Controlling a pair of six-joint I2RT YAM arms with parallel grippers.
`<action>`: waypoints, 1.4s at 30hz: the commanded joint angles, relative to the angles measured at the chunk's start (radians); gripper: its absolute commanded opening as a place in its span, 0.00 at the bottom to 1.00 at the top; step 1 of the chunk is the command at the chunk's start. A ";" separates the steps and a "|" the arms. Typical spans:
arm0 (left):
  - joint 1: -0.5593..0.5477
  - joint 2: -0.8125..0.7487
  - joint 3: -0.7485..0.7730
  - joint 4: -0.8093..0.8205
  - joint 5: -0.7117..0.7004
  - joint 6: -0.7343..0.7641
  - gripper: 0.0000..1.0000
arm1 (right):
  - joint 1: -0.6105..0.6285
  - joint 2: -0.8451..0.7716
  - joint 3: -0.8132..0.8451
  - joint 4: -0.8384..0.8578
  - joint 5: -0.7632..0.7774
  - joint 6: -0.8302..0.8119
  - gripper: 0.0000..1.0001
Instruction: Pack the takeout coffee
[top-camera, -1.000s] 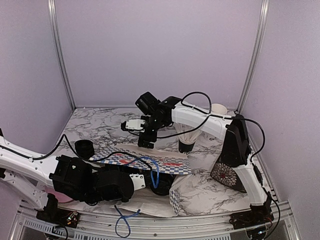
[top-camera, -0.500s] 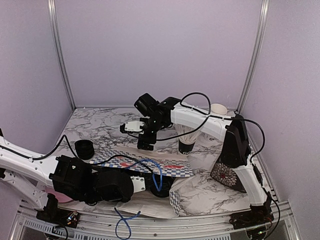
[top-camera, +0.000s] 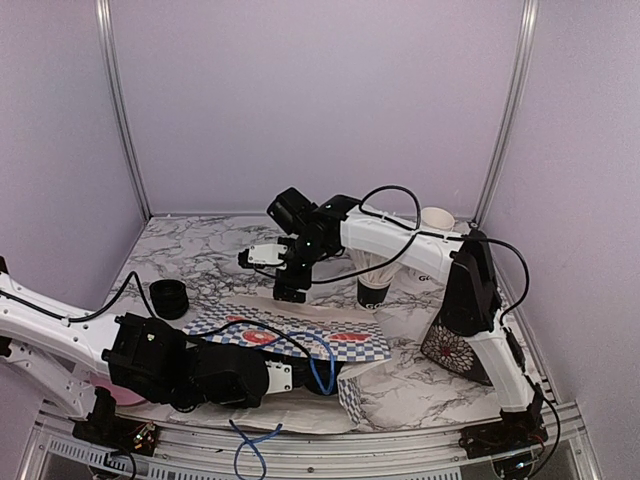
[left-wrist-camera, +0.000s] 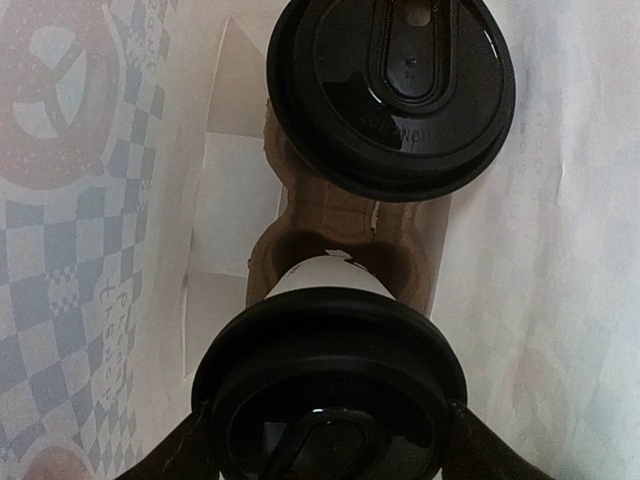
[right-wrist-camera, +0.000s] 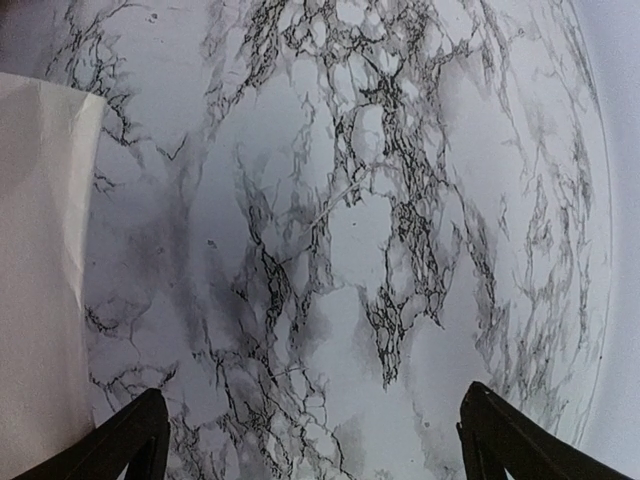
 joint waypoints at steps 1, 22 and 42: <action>0.014 0.024 -0.015 0.022 -0.015 0.019 0.41 | 0.031 0.037 0.003 -0.037 -0.049 0.011 0.99; 0.062 0.060 0.095 -0.189 0.250 -0.079 0.41 | 0.038 0.039 0.018 -0.102 -0.192 0.006 0.99; 0.092 0.112 0.175 -0.330 0.408 -0.144 0.41 | -0.075 -0.289 0.007 -0.165 -0.402 -0.093 0.99</action>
